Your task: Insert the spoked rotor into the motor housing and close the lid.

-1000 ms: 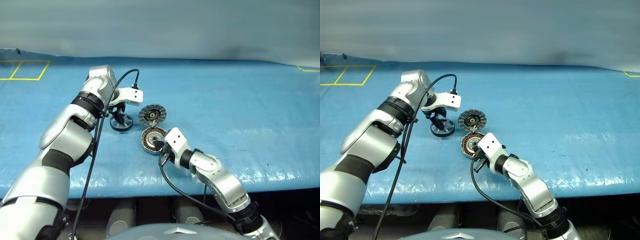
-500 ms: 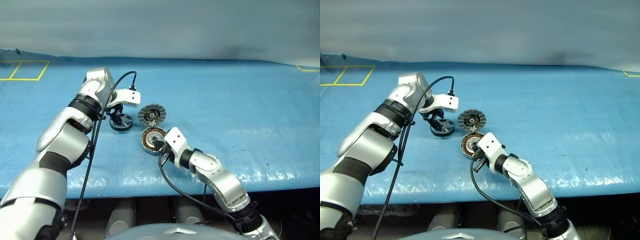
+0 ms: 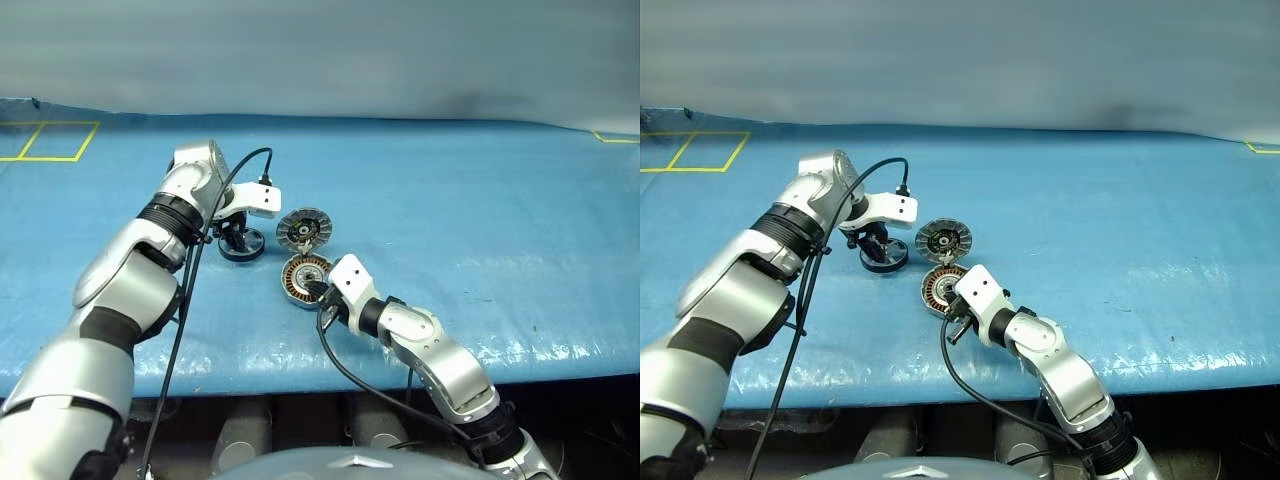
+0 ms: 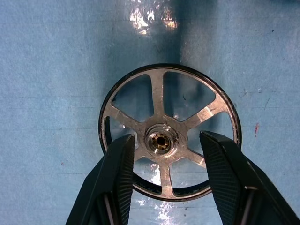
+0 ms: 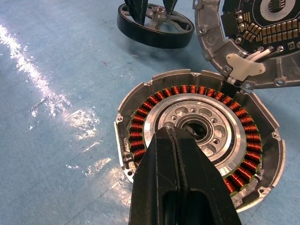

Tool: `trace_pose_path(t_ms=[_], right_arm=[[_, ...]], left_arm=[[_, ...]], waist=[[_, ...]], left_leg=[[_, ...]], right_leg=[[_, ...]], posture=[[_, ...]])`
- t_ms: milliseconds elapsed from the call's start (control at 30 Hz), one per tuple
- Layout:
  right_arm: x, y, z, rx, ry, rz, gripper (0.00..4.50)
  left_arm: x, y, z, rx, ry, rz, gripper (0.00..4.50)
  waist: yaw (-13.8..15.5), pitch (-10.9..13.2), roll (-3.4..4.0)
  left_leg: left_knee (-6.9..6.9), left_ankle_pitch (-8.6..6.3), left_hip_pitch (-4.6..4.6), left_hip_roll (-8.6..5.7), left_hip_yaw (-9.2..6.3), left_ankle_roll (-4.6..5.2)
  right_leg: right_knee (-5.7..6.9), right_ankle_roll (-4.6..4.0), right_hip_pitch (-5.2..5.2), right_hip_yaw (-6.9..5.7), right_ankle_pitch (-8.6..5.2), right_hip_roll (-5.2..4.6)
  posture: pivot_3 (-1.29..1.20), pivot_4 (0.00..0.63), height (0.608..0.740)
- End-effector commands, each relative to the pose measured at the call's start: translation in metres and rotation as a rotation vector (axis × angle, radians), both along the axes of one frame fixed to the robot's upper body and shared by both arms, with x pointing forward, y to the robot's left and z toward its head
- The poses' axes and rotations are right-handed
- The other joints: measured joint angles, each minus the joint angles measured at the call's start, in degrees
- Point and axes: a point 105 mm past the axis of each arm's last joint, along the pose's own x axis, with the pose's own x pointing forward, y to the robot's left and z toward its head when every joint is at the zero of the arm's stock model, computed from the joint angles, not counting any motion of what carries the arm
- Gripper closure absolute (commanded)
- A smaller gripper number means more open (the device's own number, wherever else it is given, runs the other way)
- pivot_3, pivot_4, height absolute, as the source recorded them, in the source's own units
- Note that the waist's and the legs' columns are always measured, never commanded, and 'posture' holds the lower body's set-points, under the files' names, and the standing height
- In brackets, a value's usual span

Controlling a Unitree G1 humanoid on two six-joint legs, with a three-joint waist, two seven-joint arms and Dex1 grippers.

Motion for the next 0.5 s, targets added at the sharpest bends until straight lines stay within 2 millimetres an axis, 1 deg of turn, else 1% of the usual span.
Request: trace_pose_path(t_ms=[33, 133, 233, 267, 433, 500], right_arm=[[0.001, 0.0, 0.004, 0.009, -0.015, 0.001, 4.5], [0.001, 0.001, 0.004, 0.01, -0.014, 0.002, 4.5], [0.001, 0.001, 0.004, 0.011, -0.015, 0.001, 4.5], [0.001, 0.001, 0.004, 0.012, -0.015, 0.0, 4.5], [0.001, 0.001, 0.004, 0.014, -0.017, -0.007, 4.5], [0.002, 0.001, 0.005, 0.015, -0.019, -0.01, 4.5]], left_arm=[[0.002, -0.001, 0.007, -0.003, -0.03, -0.007, 2.11], [0.0, -0.002, 0.002, -0.007, -0.013, -0.006, 2.11], [-0.003, -0.003, -0.002, -0.009, 0.009, -0.011, 2.7], [-0.003, -0.003, -0.002, -0.011, 0.011, -0.011, 2.98], [-0.003, -0.004, -0.003, -0.016, 0.007, -0.009, 3.03], [-0.001, -0.003, 0.0, -0.026, -0.01, -0.009, 3.03]], waist=[[0.0, 0.0, 0.0], [0.0, 0.0, 0.0], [0.0, 0.0, 0.0], [0.0, 0.0, 0.02], [0.0, 0.0, 0.01], [0.0, 0.0, 0.01]], left_leg=[[0.0, 0.0, 0.0, 0.0, 0.0, 0.0], [0.0, 0.0, 0.0, 0.0, 0.0, 0.0], [0.0, 0.0, 0.01, 0.0, 0.0, 0.0], [0.0, 0.0, 0.01, 0.0, 0.0, 0.0], [0.01, 0.0, 0.09, 0.0, 0.0, 0.0], [0.01, 0.0, 0.09, 0.0, 0.0, 0.0]], right_leg=[[0.0, 0.0, 0.0, 0.0, 0.0, 0.0], [0.0, 0.0, 0.0, 0.0, 0.0, 0.0], [0.0, 0.0, 0.0, 0.0, 0.0, 0.0], [0.01, 0.0, 0.01, 0.0, 0.0, 0.0], [0.01, 0.0, 0.08, 0.01, 0.0, 0.0], [0.01, 0.0, 0.08, 0.01, 0.0, 0.0]], posture=[[0.0, 0.15, 0.74], [0.0, 0.15, 0.74], [0.0, 0.15, 0.74], [0.0, 0.15, 0.74], [0.0, 0.15, 0.74], [0.0, 0.15, 0.74]])
